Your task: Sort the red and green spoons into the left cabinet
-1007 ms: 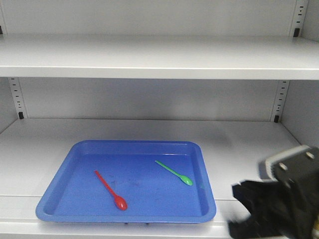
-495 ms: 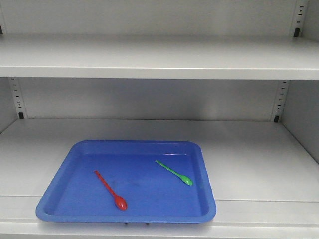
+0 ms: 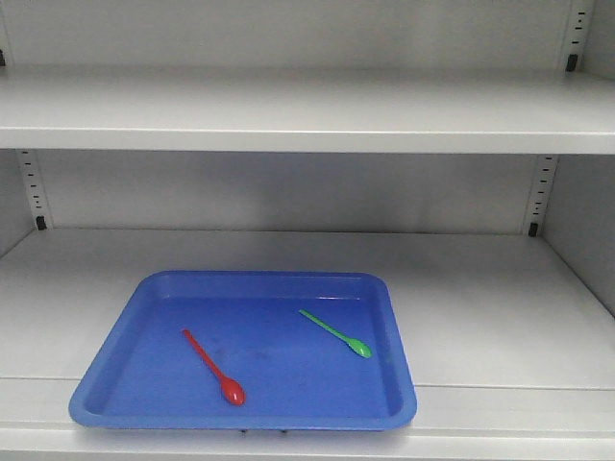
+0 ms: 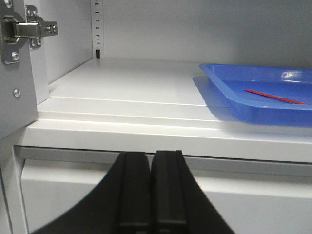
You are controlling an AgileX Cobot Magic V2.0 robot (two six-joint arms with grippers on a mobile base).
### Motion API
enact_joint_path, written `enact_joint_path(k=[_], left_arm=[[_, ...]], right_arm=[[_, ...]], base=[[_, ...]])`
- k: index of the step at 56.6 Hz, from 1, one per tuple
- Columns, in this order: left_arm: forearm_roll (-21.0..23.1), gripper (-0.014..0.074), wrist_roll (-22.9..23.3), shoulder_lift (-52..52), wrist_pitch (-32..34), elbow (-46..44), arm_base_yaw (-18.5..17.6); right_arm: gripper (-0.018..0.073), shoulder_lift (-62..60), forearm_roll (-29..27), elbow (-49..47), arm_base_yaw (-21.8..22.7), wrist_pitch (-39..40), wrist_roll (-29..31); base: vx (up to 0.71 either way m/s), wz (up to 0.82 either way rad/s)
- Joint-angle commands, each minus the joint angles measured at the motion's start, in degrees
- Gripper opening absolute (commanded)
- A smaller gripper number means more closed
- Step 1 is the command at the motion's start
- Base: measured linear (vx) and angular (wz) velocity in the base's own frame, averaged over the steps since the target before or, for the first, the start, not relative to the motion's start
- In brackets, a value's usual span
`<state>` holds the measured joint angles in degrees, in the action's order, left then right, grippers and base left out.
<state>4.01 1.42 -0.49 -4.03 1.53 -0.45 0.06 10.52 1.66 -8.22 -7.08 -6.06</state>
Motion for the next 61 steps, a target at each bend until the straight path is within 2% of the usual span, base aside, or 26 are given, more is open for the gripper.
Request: enact_joint_path(k=[1,61], left_arm=[[0.07,-0.0008,0.1,-1.22,4.79,-0.12,-0.04],[0.07,-0.0006,0.09,-1.22,4.79,-0.16,-0.04]], right_arm=[[-0.0006,-1.34,2.91,0.61,0.24,2.27,0.22],[-0.0006,-1.21,2.67,0.65,0.24,0.68,0.28]], base=[[0.0,0.0],[0.0,0.0]])
